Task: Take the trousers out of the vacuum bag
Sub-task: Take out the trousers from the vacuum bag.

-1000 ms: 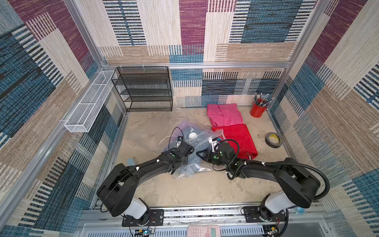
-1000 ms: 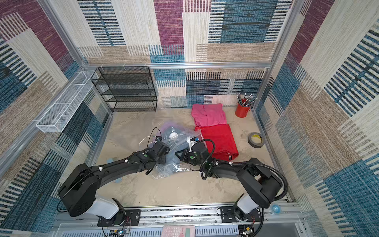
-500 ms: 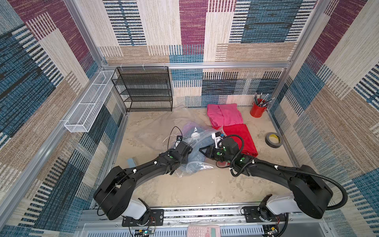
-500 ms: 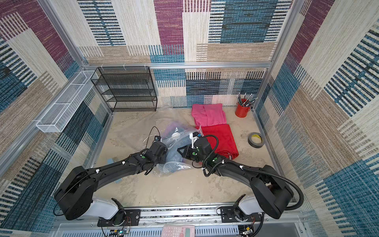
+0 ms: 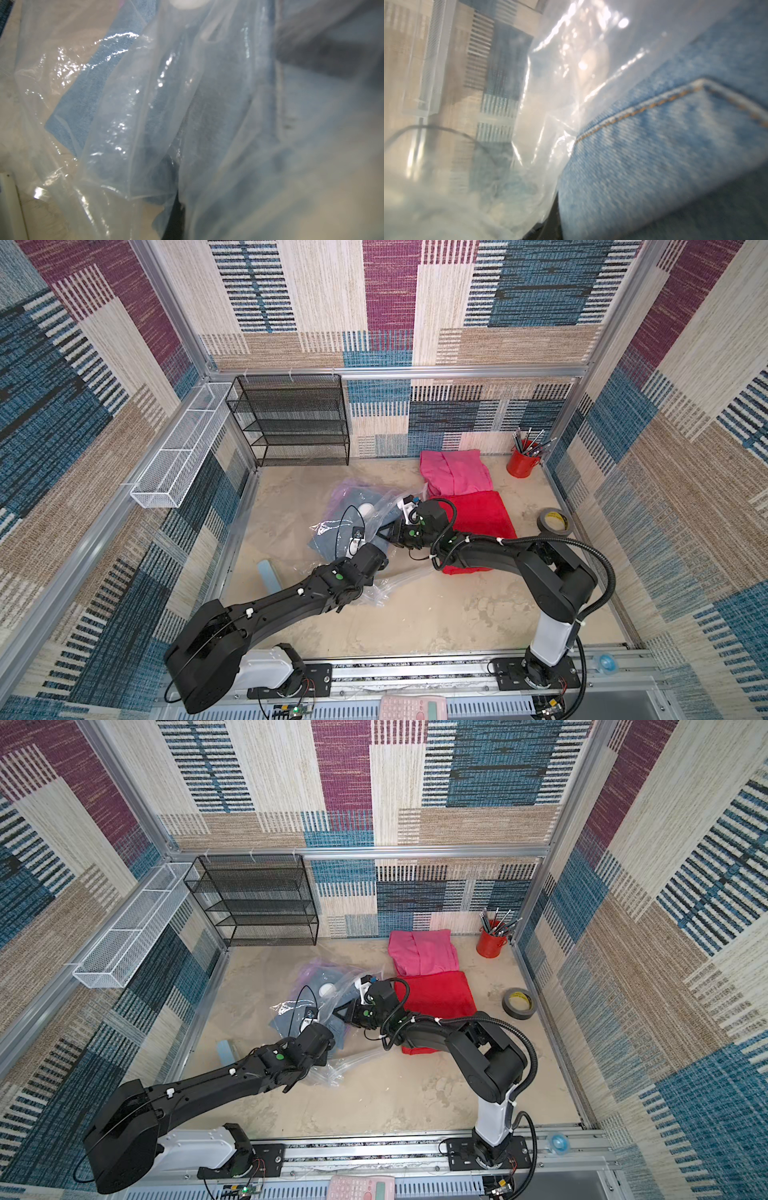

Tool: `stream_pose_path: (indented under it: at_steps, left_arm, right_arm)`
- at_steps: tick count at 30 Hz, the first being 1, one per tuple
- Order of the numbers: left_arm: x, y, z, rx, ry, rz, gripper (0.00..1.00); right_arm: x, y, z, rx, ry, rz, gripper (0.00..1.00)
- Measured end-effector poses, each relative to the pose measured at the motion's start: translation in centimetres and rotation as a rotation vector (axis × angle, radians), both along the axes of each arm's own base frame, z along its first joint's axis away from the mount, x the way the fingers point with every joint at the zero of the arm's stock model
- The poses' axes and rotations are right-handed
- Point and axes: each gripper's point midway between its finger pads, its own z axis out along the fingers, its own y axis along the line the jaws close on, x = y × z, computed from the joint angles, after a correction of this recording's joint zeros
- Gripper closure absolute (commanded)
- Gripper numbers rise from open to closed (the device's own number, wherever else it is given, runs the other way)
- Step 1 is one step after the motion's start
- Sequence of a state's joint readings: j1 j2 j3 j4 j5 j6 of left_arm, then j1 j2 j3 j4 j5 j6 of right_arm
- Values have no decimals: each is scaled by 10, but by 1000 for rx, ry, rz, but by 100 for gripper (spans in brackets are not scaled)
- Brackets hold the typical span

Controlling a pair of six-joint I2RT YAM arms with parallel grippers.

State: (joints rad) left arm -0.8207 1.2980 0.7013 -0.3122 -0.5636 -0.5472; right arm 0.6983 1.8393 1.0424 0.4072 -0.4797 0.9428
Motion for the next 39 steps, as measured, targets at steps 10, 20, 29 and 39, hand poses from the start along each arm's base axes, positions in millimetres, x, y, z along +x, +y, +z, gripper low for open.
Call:
stream_pose_path:
  at_steps: [10,20,29,39]
  left_arm:
    - [12,10,-22,100,3,122,100]
    - [43,10,-37,91,-9,206,100]
    - [50,4,-30,25,-28,205,100]
    - [39,5,3,-3,-47,175,100]
  right_arm:
    - [-15,-18,-4,-20,55,22,100]
    - [-35,-68,2,-65,52,-27,100]
    - [-31,-90,27,-68,40,-53,100]
    - [-22,-60,40,-33,26,15,100]
